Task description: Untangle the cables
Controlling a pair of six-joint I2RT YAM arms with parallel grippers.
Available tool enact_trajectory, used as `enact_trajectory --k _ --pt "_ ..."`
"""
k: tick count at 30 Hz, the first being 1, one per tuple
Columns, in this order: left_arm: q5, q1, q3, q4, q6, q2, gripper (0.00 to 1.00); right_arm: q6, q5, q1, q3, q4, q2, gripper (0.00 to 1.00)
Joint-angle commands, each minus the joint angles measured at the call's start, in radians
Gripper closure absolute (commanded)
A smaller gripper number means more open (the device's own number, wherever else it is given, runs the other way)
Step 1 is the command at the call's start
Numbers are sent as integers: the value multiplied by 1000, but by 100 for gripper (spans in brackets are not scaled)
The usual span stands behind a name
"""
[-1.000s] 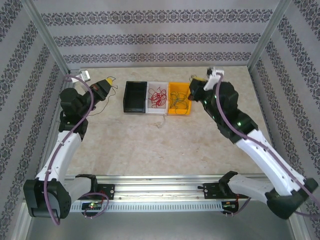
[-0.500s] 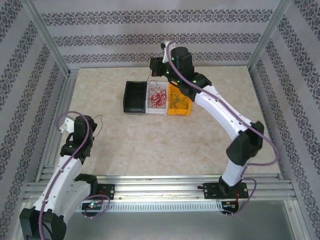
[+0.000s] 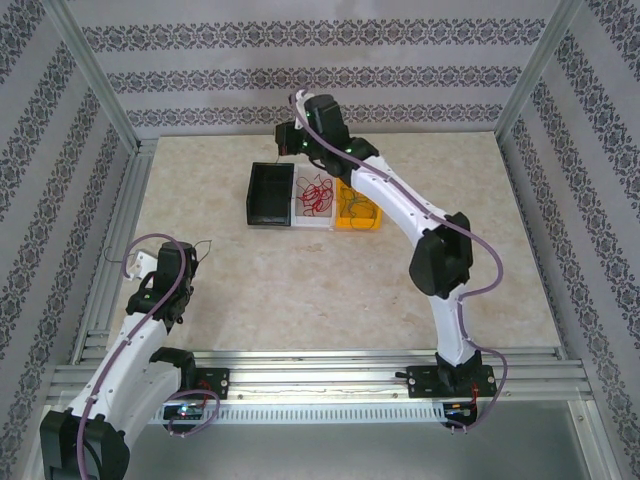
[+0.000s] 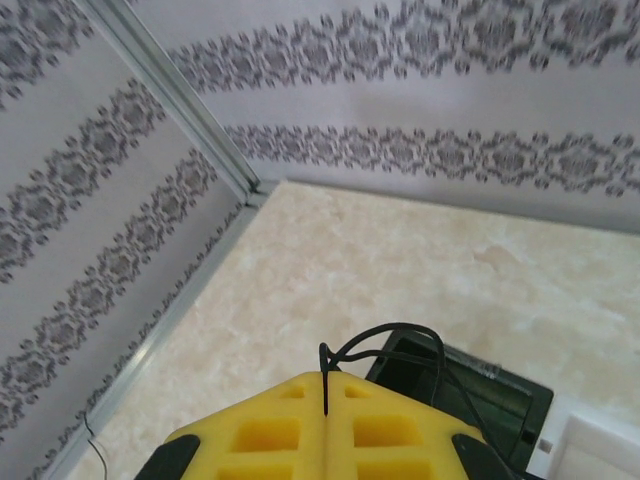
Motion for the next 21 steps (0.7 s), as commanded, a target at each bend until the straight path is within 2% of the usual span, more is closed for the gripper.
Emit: enact_trajectory --k 1,4,6,9,11,13,16,21 --pt "-14 -10 -2 -18 -27 -2 100 5 5 19 65 -37 74 100" --pt "-3 -12 3 -3 -14 11 100 6 -6 26 112 -50 136 100" --pt "6 -12 9 27 10 17 100 0 -28 29 151 -66 178 94" --pt "34 -18 29 116 102 13 100 -3 -76 22 186 -90 197 59" --pt "35 -22 60 148 169 6 100 3 -66 15 165 -79 168 46" --pt "29 -26 101 161 239 8 100 10 -48 4 130 -57 124 41" --pt "41 -26 162 191 329 21 100 27 -36 -12 62 -32 48 38" --pt "170 -27 322 278 483 79 100 42 -36 -21 -194 42 -150 38"
